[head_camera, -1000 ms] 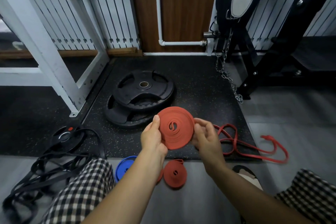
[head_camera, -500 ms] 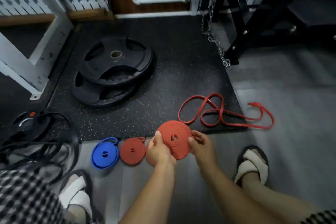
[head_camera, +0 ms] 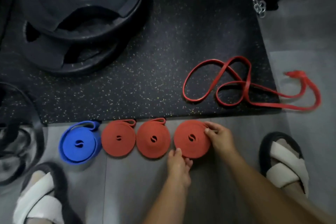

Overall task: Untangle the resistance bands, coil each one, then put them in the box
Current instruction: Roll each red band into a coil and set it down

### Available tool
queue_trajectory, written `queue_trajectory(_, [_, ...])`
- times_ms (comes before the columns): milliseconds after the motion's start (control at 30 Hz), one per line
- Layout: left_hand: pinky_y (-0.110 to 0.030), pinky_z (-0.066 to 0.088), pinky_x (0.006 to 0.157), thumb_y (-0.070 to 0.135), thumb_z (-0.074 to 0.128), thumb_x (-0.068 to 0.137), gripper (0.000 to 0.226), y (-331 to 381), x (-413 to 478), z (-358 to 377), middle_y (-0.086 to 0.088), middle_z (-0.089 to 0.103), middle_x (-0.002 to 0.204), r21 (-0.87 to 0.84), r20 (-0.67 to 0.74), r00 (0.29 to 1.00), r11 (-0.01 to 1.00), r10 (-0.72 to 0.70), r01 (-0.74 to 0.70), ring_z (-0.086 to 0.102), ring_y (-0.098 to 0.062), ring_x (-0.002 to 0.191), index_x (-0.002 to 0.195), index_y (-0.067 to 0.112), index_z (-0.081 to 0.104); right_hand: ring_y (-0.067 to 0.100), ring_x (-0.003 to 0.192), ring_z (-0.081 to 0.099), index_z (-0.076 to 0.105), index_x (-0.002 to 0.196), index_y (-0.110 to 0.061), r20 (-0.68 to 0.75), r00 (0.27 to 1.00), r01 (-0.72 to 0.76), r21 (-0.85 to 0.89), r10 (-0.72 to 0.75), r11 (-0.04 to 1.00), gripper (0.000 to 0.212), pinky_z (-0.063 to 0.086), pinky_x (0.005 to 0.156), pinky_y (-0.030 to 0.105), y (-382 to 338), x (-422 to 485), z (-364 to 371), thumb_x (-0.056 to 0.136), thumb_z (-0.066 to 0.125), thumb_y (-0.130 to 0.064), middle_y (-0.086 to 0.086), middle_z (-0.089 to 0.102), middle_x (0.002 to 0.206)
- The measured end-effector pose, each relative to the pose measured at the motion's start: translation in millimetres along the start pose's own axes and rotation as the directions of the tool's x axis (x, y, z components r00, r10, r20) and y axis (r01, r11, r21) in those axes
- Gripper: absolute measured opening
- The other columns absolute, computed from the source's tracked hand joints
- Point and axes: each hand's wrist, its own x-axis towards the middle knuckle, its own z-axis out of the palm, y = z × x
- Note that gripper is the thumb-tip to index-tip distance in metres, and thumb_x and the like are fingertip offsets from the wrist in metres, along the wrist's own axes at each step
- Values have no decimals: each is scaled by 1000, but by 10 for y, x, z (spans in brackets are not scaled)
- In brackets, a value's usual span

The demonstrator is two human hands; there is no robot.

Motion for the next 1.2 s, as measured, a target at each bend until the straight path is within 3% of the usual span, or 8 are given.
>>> queue_trajectory(167, [-27,45,69,3,43,96,16,-38,163,-26,-10,48,84,-151,-16,998,986,67,-69,49,-19,73,111,8,43,24,106,58,65,112,-5,-30,998,57,-146,-63,988,31,43,99,36,4,132,194,83,58,3,13,64,113])
queue_trajectory(400, [-26,48,69,-2,45,93,27,-103,143,39,-16,51,100,-108,-37,991,986,127,-130,52,-22,86,118,8,44,24,114,42,64,107,-14,-86,983,81,-596,-164,799,21,37,93,34,-118,130,193,87,60,-19,7,52,115])
queue_trajectory(500, [-25,47,69,-1,46,93,33,-95,148,13,-20,48,113,10,-12,984,984,178,-178,52,-16,79,125,2,42,26,115,44,63,113,-12,-101,984,59,-582,-144,811,25,38,96,35,-119,112,238,89,57,-17,10,49,116])
queue_trajectory(633, [-32,45,85,0,45,94,40,-73,123,5,-18,47,113,10,37,984,985,174,-175,50,-25,99,133,0,36,30,117,48,51,127,-6,-99,990,33,-519,-99,854,37,37,99,36,-104,101,278,91,52,-13,14,52,123])
queue_trajectory(800, [-34,41,82,6,51,92,41,-78,111,-21,-11,48,114,92,43,982,978,182,-185,46,-21,103,131,4,39,35,111,49,50,117,-1,-208,957,95,-434,-202,896,40,38,94,40,-141,148,53,81,65,-12,20,48,119])
queue_trajectory(900, [-35,40,84,6,53,91,46,-72,93,-30,-9,47,115,97,38,984,980,172,-175,46,-20,105,134,5,36,37,124,39,43,130,1,-195,930,147,-579,-312,802,54,32,104,39,-217,341,-169,82,64,-6,22,35,137])
queue_trajectory(967, [-35,40,85,6,55,90,48,-55,82,-37,-10,47,116,115,30,984,977,175,-177,46,-20,104,134,6,36,35,129,34,38,136,-2,-127,965,94,-651,-230,754,56,28,108,37,-271,468,-268,84,60,-5,17,29,145])
queue_trajectory(1200, [-26,42,62,4,56,88,40,56,84,-141,-13,52,103,182,49,964,946,262,-267,53,-20,85,126,4,41,30,97,55,65,95,-1,-35,962,205,-566,-272,799,16,38,87,32,-401,348,-160,81,64,-8,18,57,102])
